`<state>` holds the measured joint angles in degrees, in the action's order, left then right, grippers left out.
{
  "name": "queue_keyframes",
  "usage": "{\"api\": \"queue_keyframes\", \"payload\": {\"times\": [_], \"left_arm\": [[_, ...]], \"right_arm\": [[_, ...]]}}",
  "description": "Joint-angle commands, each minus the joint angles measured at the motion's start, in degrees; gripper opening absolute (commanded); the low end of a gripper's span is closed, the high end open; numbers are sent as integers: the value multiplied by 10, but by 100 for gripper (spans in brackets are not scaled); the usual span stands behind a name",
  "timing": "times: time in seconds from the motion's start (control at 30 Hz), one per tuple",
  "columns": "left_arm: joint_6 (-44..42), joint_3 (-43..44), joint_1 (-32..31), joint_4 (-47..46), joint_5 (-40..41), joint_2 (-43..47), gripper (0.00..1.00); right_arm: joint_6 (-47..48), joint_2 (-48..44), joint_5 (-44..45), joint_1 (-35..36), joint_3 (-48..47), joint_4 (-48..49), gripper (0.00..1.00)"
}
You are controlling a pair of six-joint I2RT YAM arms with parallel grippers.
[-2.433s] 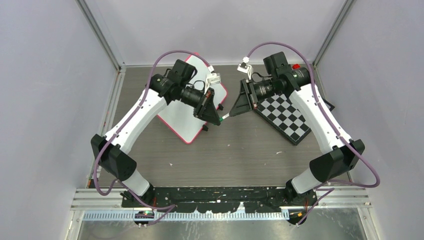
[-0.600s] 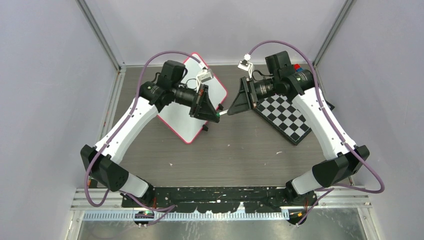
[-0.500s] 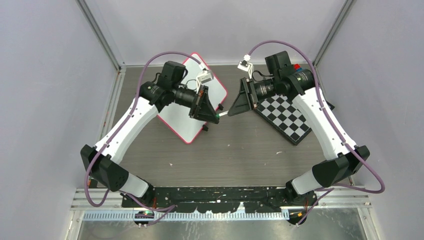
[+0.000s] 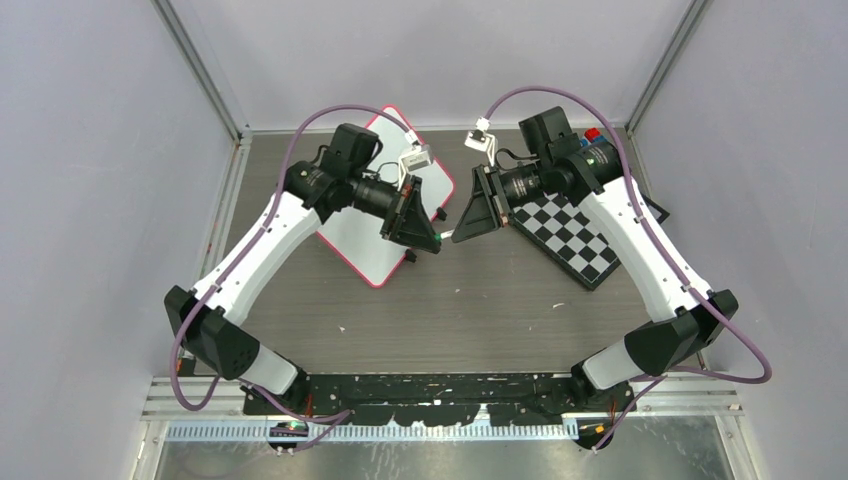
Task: Write a sentence on the whiteboard
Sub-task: Open the whiteboard marker at the center of the board.
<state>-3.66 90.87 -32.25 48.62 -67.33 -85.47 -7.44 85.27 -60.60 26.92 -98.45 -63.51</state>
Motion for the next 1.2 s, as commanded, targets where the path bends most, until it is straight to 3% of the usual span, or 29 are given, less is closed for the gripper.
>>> {"api": "queue_keyframes", "payload": {"times": [0.0,0.37,0.67,0.93,1.07,1.17], "left_arm": [[-6,25,-7,0,-9,-6,0],[-2,19,-14,-7,-7,-2,0],[10,17,-13,-15,1,-1,0],[10,15,-12,-15,2,-4,0],[8,12,-12,-15,4,-3,0],[3,12,-8,-8,6,-2,0]], "right_arm": [[-13,-2,3,7,-16,20,36],[-59,-8,22,7,-1,75,34],[-25,-14,-7,7,1,43,28],[39,-11,-20,7,-16,-29,18],[46,-12,-20,7,-20,-35,1],[63,-9,-24,7,-31,-54,0]]}}
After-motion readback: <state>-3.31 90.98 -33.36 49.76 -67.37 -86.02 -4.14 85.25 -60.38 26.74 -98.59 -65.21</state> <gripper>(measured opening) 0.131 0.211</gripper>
